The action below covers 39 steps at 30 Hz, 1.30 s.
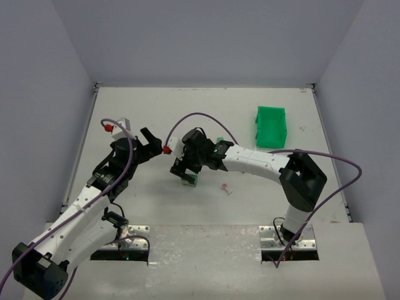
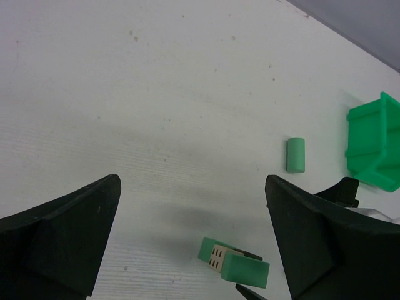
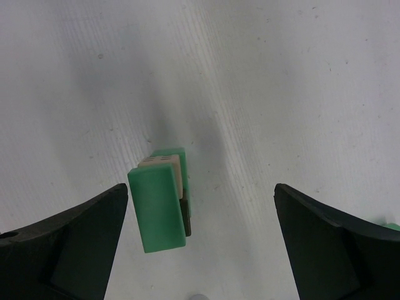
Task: Build the wood block tower
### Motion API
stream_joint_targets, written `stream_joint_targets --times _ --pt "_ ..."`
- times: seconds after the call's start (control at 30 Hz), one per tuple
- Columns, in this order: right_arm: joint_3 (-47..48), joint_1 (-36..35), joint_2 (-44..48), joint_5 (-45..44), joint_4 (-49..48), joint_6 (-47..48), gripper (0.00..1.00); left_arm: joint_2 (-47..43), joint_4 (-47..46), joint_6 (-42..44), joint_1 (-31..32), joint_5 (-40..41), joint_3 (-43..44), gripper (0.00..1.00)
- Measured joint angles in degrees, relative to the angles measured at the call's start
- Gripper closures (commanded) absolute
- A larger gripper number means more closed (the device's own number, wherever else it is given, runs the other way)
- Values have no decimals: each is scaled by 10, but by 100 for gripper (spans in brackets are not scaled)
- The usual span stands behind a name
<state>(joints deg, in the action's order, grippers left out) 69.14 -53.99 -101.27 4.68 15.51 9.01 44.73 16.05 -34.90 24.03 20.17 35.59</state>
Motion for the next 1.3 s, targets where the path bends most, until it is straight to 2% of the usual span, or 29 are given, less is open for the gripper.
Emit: stream_joint_targets --times 1.3 --pt "5 -12 -27 -8 0 17 1 6 21 18 0 14 -5 0"
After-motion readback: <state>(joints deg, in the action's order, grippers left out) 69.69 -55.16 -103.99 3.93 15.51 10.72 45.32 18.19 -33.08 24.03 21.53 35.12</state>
